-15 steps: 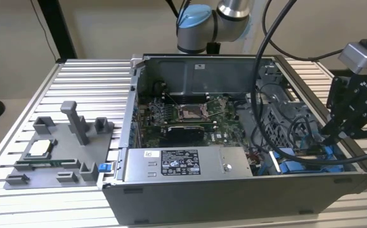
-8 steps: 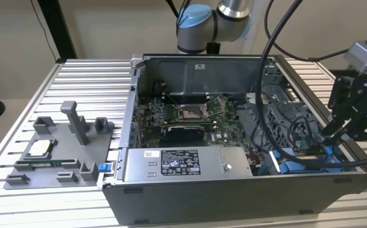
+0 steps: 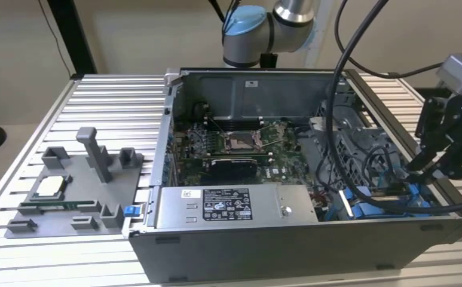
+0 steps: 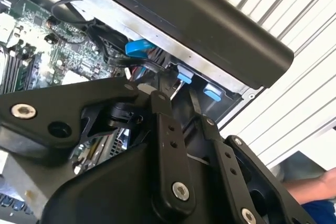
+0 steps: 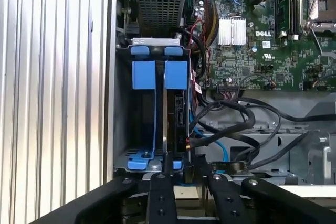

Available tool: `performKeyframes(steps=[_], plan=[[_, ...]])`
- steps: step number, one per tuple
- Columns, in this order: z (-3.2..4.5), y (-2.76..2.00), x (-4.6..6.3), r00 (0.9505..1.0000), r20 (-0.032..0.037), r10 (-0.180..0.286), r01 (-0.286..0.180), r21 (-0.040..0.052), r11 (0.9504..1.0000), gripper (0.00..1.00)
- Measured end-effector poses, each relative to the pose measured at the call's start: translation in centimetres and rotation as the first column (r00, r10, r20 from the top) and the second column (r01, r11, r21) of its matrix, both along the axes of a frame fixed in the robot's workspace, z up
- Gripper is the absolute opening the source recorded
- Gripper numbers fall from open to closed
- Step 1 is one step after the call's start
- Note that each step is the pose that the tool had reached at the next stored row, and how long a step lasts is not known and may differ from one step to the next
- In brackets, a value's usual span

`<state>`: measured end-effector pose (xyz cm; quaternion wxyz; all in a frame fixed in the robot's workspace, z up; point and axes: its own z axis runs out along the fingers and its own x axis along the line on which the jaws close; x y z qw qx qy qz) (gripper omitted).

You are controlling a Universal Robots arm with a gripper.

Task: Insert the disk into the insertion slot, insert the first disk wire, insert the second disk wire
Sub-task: 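Insert the second disk wire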

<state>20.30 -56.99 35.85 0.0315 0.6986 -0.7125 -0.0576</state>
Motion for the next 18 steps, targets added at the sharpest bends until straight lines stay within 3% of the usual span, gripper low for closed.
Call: performKeyframes(steps=[10,18], plan=[[-0.58,0.0,0.21,1.0,0.0086,0.0,0.0,0.0063,1.0,1.0],[-0.74,0.0,0.28,0.9999,0.0089,-0.005,0.005,0.035,0.9994,1.0]])
